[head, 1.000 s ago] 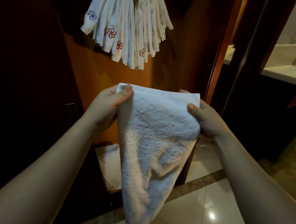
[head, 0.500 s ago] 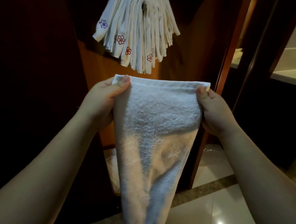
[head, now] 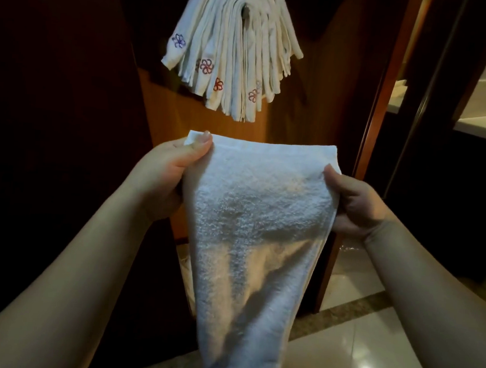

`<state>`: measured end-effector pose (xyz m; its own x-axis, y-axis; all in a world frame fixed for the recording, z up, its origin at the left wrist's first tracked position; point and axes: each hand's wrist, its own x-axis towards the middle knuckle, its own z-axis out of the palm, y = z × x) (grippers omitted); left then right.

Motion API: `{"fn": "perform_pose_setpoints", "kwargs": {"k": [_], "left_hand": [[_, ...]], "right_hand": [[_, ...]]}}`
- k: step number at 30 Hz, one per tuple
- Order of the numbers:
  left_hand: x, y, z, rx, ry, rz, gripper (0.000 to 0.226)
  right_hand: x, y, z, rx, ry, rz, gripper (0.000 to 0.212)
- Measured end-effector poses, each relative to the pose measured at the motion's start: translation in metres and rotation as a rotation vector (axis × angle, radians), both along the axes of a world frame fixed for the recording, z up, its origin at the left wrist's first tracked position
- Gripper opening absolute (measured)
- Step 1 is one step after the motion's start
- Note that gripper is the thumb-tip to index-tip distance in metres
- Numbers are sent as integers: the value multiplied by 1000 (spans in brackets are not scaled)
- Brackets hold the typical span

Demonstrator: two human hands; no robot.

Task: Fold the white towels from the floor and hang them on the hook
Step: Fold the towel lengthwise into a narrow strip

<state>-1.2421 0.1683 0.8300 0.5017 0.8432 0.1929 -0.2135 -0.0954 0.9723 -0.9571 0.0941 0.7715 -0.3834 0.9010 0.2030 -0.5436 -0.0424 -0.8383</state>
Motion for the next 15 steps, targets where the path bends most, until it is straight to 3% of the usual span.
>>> {"fn": "perform_pose_setpoints", "kwargs": {"k": [5,9,15], "left_hand": [[-9,6,-23,-126,-18,-205,59],[-2,9,-55,-197,-1,-154,28],[2,18,-93,-179,-32,-164,33]], "right_hand": [[-15,5,5,-15,8,-62,47],[-15,8,-11,-93,-90,-204,42],[0,8,-45,-71,-105,-186,45]]}}
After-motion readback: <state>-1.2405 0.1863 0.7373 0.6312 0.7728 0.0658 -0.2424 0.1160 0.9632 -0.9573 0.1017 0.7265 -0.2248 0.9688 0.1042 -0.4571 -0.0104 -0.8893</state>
